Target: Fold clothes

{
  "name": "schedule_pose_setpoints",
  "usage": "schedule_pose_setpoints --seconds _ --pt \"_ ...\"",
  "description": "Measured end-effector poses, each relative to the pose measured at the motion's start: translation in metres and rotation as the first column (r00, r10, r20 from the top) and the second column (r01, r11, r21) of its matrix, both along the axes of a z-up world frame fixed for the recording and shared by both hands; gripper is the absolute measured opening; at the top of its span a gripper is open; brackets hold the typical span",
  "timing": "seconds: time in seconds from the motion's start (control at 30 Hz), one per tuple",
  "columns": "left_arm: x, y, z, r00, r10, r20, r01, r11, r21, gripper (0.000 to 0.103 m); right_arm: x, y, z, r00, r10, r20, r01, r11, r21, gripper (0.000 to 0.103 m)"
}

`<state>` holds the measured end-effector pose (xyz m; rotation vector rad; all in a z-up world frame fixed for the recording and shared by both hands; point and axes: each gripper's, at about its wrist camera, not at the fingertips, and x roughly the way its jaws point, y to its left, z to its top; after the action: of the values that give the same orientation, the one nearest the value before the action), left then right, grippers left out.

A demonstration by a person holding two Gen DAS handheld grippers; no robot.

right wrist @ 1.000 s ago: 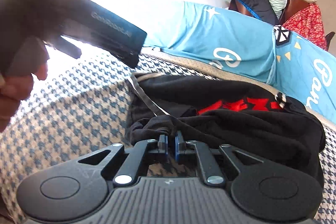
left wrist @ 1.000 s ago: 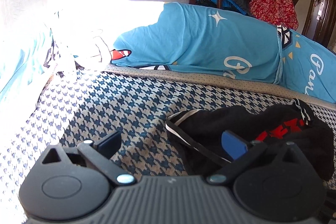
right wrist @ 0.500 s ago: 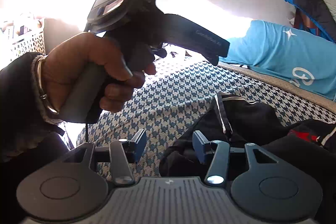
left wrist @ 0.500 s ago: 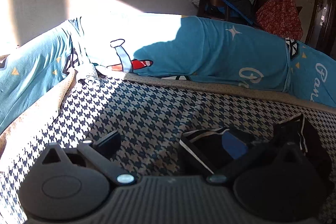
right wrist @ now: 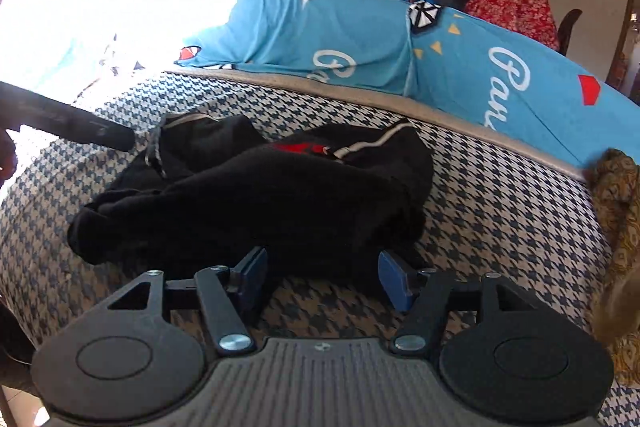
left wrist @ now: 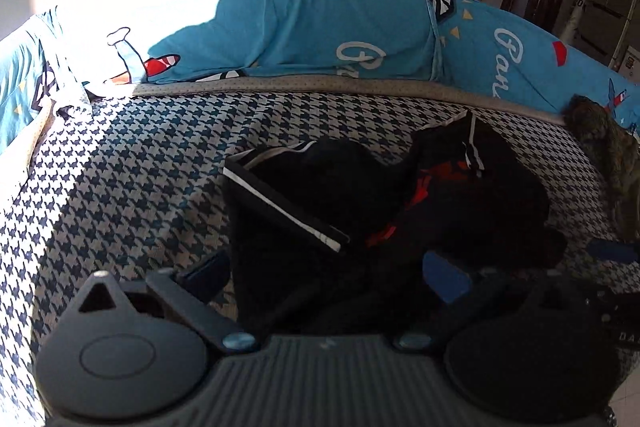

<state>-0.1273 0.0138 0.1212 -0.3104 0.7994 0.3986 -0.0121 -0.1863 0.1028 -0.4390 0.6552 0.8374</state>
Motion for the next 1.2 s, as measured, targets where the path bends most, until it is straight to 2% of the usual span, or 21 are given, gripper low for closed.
schedule_pose_setpoints --seconds 0.07,0.3,0.5,0.6,0.67,0.73,0.77,0.9,1.07,1.2 --pt "-0.003 -0.009 -0.004 0.999 -0.032 0.000 0.032 0.999 -0.009 0.103 0.009 -0.007 -0.008 1.000 -0.027 -0.011 0.026 0.999 -0.037 0.065" --pt "0.004 -0.034 -0.020 0.988 -0.151 -0.037 0.150 0.989 -0.018 0.103 0.030 -0.012 -0.032 0.998 -0.061 -0.024 0.059 0.996 -0.072 0.069" --pt "0.018 -0.047 -0.039 0.969 -0.225 -0.101 0.223 0.974 -0.030 0.103 0.049 -0.001 -0.039 0.995 -0.087 -0.057 0.085 0.996 -0.038 0.072" --pt "0.022 -0.049 -0.047 0.963 -0.229 -0.142 0.231 0.973 -0.005 0.103 0.055 0.005 -0.040 0.994 -0.086 -0.072 0.085 0.996 -0.013 0.072" --pt "0.024 -0.048 -0.052 0.961 -0.216 -0.171 0.222 0.975 0.015 0.103 0.059 0.009 -0.041 0.993 -0.085 -0.081 0.086 0.996 0.004 0.057" --pt "0.026 -0.043 -0.057 0.963 -0.184 -0.197 0.193 0.981 0.029 0.103 0.063 0.014 -0.042 0.992 -0.084 -0.091 0.086 0.996 0.021 0.010" --pt "0.026 -0.038 -0.058 0.965 -0.162 -0.205 0.172 0.985 0.033 0.103 0.065 0.016 -0.042 0.992 -0.083 -0.096 0.087 0.996 0.029 0.008" --pt "0.025 -0.020 -0.062 0.973 -0.081 -0.216 0.092 0.995 0.044 0.103 0.072 0.010 -0.024 0.983 -0.129 -0.128 0.151 0.972 0.181 0.006" --pt "0.029 -0.005 -0.060 0.977 0.007 -0.211 0.014 0.995 0.097 0.103 0.087 -0.003 -0.003 0.946 -0.241 -0.219 0.310 0.871 0.382 0.006" --pt "0.035 0.006 -0.053 0.981 0.071 -0.182 -0.050 0.992 0.116 0.103 0.090 0.004 0.002 0.934 -0.291 -0.209 0.354 0.840 0.412 0.006"
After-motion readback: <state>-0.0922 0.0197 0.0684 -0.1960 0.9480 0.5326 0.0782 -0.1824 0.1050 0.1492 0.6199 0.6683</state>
